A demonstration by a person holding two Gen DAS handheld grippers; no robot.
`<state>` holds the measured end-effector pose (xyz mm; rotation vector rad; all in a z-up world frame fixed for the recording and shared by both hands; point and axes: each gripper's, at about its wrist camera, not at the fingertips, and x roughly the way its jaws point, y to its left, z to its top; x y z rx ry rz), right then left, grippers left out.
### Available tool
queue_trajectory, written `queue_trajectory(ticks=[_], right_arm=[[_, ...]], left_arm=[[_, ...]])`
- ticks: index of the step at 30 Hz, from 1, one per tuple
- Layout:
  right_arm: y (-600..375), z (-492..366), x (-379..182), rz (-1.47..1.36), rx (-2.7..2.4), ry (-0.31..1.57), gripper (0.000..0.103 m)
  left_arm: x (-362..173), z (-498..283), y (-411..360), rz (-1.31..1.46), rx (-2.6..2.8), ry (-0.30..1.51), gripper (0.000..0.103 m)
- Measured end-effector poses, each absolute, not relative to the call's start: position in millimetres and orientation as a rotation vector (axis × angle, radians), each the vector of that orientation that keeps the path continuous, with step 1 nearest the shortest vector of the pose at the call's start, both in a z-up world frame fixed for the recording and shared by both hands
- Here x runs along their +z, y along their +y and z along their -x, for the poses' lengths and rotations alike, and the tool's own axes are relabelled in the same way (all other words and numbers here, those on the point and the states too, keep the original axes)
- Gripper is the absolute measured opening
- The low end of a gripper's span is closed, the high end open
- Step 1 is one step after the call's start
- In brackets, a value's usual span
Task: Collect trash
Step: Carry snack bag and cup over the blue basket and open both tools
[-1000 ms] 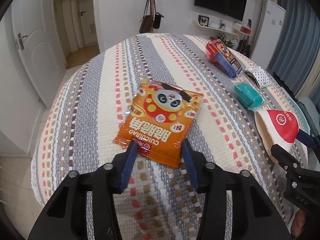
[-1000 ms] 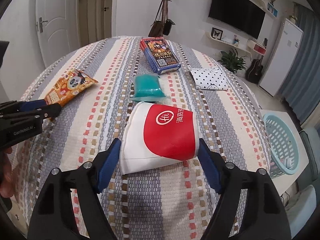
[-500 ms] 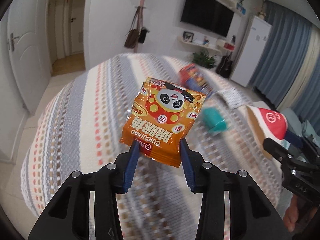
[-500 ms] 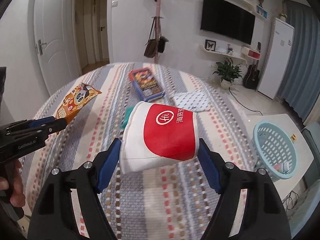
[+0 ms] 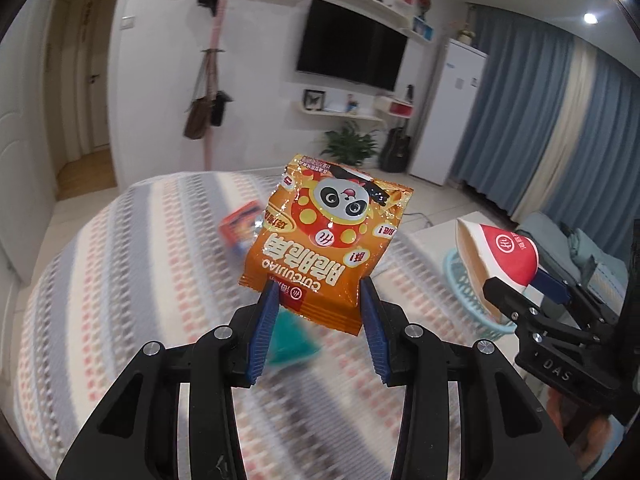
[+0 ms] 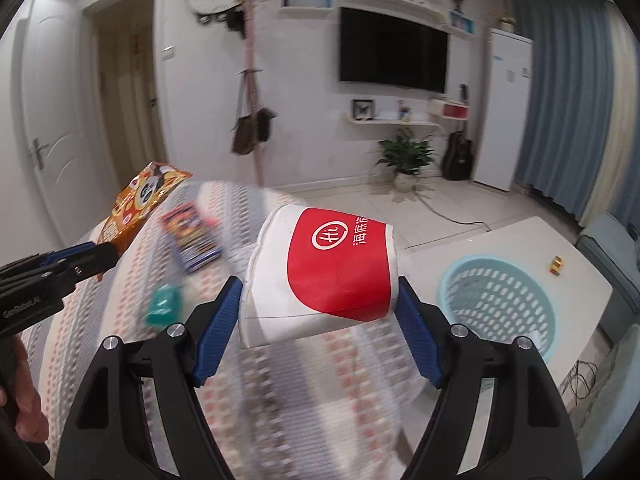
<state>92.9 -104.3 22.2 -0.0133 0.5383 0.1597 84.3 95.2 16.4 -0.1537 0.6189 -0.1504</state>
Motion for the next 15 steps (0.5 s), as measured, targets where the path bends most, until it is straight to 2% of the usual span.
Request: queue_trajectory(ticks=[8,15], right_arm=[[-185,-138,25,-0.061,0.018,0.515,0.072],[-258,-174,2,-0.117,-0.106,0.553,0.072]], left_arm=[[24,-146,19,0.107,-0.239,0.62,0.039],[10,-197,-73,0.029,-0.343,0.657,0.039]])
